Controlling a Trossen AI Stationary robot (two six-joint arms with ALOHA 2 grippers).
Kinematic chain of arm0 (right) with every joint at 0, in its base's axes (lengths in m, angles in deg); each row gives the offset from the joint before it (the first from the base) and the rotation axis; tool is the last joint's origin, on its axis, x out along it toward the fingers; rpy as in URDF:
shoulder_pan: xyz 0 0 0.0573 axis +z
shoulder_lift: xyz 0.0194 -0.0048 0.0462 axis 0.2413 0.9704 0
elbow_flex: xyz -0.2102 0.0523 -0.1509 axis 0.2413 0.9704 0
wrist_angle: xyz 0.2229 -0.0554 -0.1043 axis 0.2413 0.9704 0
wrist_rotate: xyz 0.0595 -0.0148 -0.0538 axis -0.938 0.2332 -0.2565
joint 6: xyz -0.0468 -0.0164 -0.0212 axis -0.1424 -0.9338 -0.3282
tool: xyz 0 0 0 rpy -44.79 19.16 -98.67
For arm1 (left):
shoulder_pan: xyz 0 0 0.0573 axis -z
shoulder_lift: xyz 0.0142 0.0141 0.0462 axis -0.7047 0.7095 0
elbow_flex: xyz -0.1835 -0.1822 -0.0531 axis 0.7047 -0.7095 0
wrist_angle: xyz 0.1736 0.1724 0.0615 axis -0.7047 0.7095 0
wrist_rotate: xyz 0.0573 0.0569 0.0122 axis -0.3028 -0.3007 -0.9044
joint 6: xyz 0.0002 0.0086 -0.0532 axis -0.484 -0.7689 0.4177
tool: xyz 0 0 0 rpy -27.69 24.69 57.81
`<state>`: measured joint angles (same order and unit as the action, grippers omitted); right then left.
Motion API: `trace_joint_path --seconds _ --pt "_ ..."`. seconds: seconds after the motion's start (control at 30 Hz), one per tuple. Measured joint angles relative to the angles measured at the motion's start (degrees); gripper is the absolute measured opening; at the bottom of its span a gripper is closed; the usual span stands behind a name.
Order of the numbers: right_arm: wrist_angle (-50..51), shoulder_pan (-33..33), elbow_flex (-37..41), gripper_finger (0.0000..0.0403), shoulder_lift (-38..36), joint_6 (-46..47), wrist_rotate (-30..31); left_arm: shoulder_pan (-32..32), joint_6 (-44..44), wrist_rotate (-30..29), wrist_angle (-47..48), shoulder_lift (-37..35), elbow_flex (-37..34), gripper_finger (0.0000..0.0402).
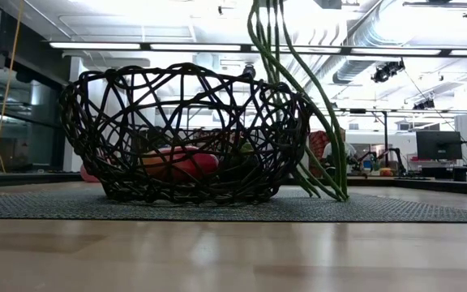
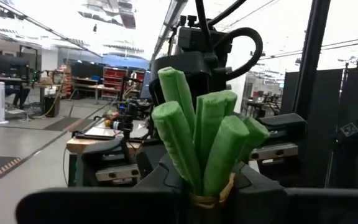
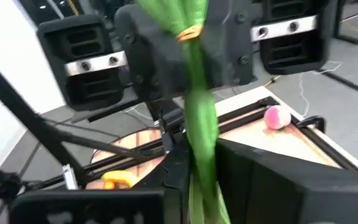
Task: Build produce basket
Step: Put the green beans into the black mesh basket
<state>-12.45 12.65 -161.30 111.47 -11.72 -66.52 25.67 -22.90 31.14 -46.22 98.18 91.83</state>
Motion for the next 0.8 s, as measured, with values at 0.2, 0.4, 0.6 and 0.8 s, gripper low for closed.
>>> trace_joint_path --seconds 0.2,0.4,0.6,0.8 --pt "2.2 0.0 0.0 0.0171 -0.2 -2.8 -0.4 -0.3 -0.4 -0.4 -0.1 -0.5 0.0 0.002" --pt "7.0 -0.9 -3.1 0.0268 -1.4 -6.5 1.9 -2.8 0.2 -0.6 0.6 -4.5 0.0 0.002" --pt "13.5 -2.2 -8.4 0.0296 -2.2 -9.4 2.4 -3.6 1.9 -1.0 3.3 -5.8 4.4 0.002" --pt "19.2 -3.3 -9.4 0.0296 -2.9 -11.8 2.4 -2.8 1.0 -1.0 7.4 -1.6 13.9 0.0019"
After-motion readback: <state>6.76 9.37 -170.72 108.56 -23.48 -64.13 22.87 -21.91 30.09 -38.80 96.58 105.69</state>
